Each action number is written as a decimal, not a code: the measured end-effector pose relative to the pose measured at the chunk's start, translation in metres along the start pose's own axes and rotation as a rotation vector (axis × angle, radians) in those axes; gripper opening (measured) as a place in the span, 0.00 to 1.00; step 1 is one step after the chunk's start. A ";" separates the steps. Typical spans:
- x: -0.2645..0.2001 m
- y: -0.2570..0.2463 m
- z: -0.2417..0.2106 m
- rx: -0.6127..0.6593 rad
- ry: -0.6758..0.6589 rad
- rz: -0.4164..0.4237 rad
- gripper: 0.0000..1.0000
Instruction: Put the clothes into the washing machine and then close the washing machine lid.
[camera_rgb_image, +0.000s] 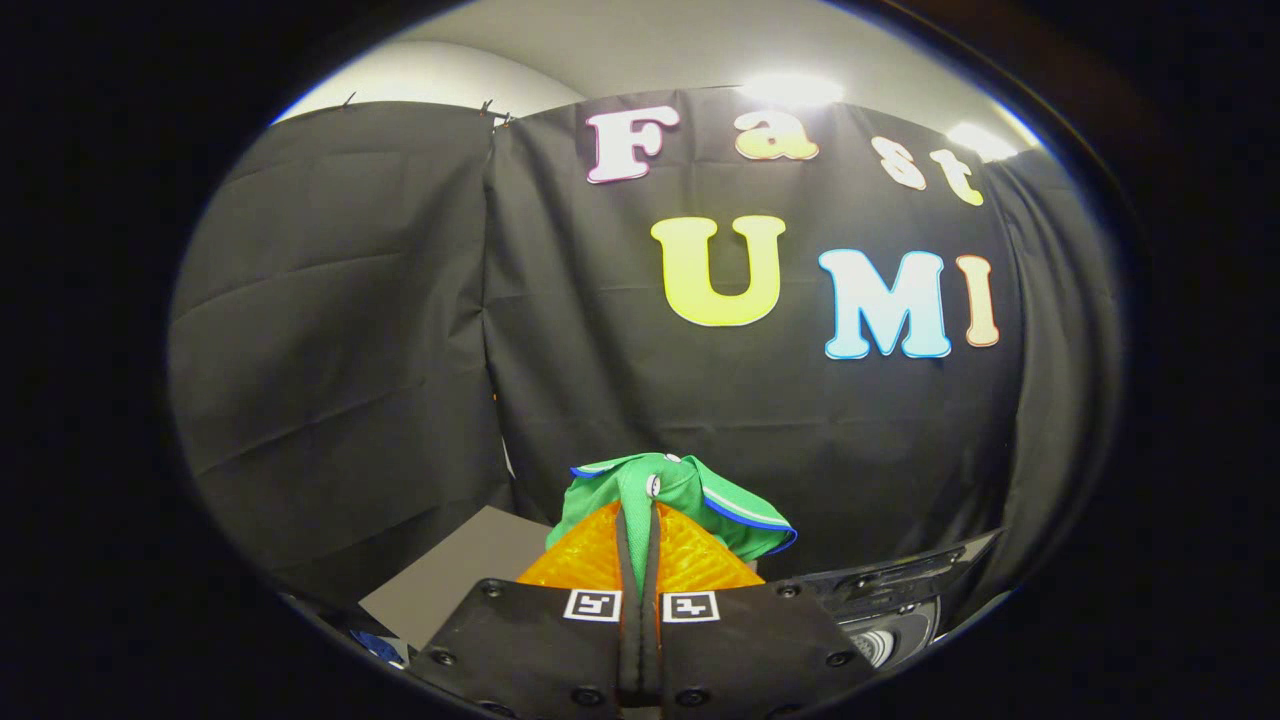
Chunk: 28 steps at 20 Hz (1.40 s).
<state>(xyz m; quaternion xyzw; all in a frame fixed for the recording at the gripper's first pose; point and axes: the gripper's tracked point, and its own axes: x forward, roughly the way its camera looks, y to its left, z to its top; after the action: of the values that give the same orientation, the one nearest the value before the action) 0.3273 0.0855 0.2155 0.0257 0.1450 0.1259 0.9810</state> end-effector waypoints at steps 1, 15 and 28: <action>-0.003 -0.009 0.001 -0.006 -0.005 0.000 0.01; -0.050 -0.159 -0.007 -0.014 -0.043 -0.086 0.01; -0.083 -0.263 -0.055 0.042 -0.004 -0.136 0.01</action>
<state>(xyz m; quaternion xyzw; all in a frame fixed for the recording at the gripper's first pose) 0.2974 -0.1895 0.1631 0.0366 0.1468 0.0557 0.9869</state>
